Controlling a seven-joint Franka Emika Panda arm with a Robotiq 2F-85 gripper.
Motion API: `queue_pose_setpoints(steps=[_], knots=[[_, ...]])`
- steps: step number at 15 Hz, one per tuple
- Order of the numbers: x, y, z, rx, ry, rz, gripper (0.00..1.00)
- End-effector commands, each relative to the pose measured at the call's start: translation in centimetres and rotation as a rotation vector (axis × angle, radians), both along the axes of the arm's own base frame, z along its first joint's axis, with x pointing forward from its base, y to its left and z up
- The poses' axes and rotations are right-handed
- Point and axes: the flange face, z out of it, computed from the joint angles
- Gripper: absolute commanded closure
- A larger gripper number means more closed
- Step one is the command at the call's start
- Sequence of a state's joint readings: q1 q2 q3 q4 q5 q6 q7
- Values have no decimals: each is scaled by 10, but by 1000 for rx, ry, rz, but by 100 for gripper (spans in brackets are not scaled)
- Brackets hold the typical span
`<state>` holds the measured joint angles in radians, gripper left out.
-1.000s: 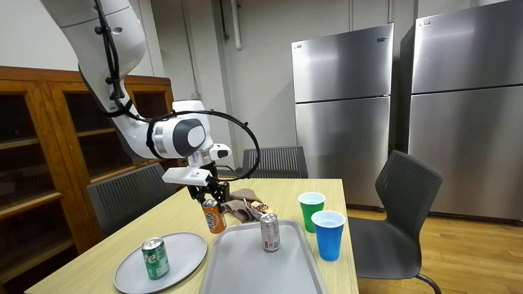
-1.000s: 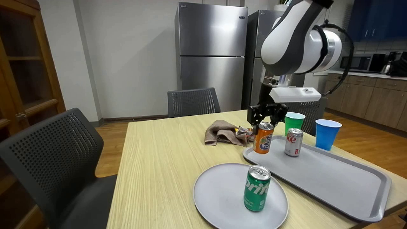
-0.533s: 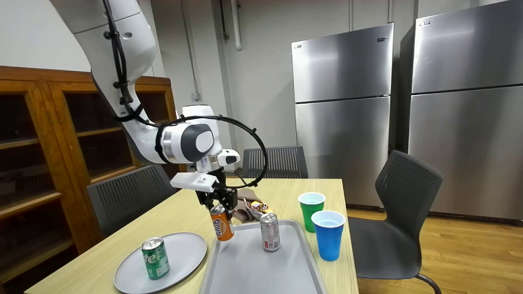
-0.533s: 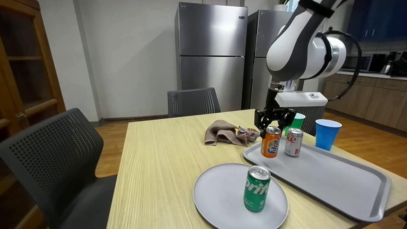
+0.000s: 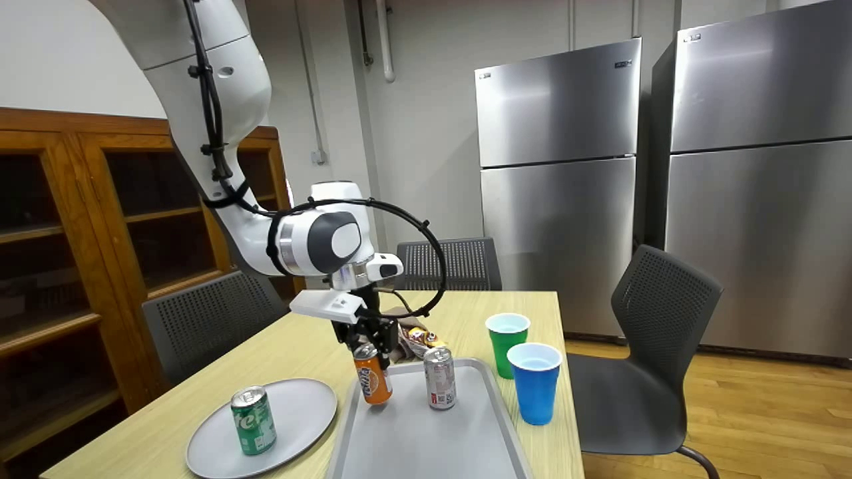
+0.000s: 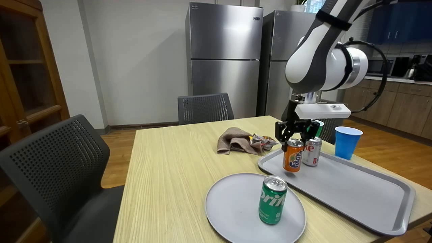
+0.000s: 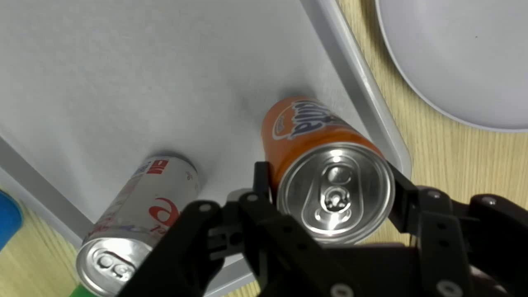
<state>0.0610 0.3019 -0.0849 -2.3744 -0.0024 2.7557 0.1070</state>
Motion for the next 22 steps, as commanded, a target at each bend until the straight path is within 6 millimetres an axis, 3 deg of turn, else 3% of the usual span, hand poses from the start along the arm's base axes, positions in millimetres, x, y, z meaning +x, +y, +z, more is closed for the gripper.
queue_pose_setpoints(steps=[1,8,10,13,19,22], knots=[[10,-4,1,-4,-9,-32,61],[13,-5,-3,-5,-1,-43,61],[12,-5,2,-9,-7,-41,10],[11,-4,19,-3,-40,-41,1],[9,9,63,9,-120,-19,0],[4,26,80,10,-147,16,0]])
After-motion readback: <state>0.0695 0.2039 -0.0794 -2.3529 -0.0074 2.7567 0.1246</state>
